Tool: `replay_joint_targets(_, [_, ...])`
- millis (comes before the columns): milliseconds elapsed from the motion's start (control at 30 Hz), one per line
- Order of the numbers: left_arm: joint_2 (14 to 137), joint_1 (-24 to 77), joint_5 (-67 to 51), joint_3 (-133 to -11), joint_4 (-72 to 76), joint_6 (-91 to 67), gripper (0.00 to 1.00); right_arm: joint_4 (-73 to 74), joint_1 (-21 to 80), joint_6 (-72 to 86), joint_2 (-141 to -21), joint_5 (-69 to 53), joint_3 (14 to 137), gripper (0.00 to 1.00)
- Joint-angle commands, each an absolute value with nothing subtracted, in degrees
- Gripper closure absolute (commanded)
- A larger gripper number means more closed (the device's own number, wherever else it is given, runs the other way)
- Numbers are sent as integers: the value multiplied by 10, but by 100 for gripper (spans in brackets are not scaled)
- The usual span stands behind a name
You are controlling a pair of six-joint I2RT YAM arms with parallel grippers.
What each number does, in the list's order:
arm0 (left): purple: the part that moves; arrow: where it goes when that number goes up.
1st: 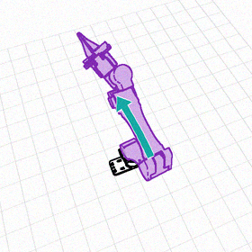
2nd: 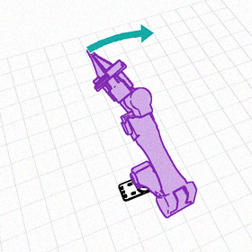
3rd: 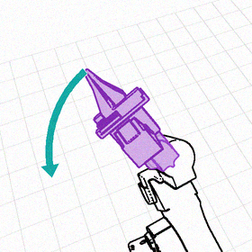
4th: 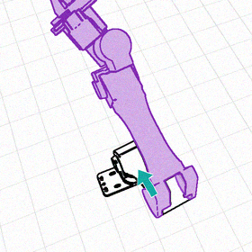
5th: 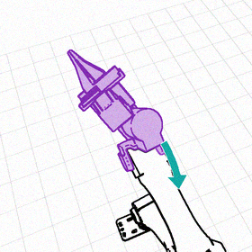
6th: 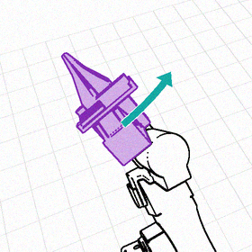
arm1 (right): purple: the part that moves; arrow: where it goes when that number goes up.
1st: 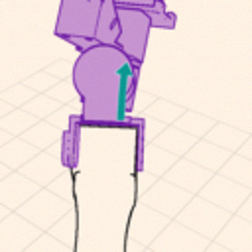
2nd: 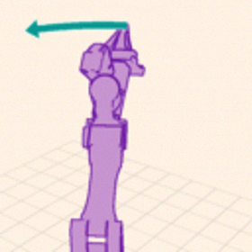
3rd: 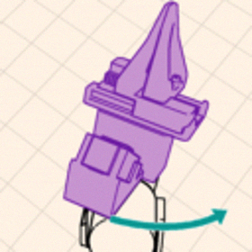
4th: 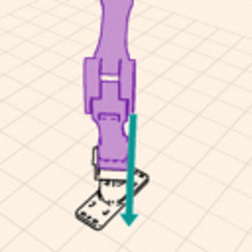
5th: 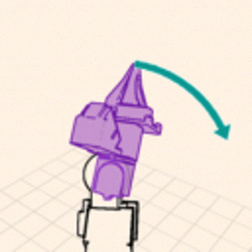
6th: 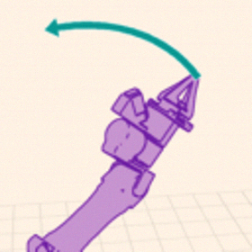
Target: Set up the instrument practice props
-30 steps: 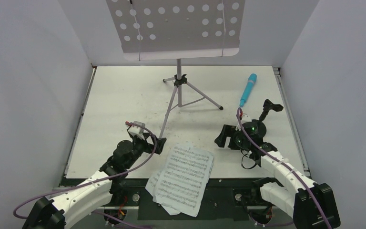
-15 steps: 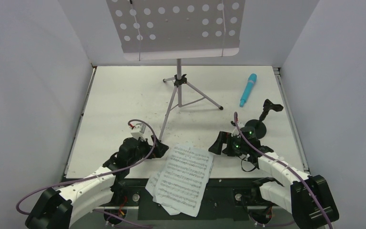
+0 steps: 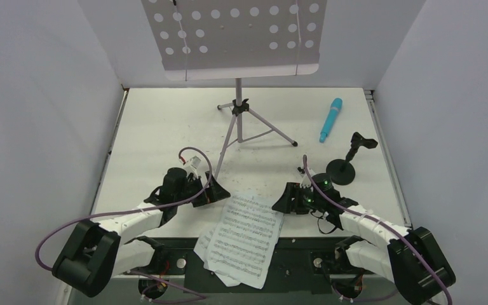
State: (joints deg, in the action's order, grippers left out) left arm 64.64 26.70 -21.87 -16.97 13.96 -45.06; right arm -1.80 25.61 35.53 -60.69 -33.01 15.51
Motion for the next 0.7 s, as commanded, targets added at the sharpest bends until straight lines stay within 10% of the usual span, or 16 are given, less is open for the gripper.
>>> replay_joint_targets(0, [672,249,-288,-189,185,-481,3,-92,261,363,-622,-326,149,39])
replay_joint_targets(667, [470,235,-229,-92,271,-473,3,-87,269,332,-629,-325,189,95])
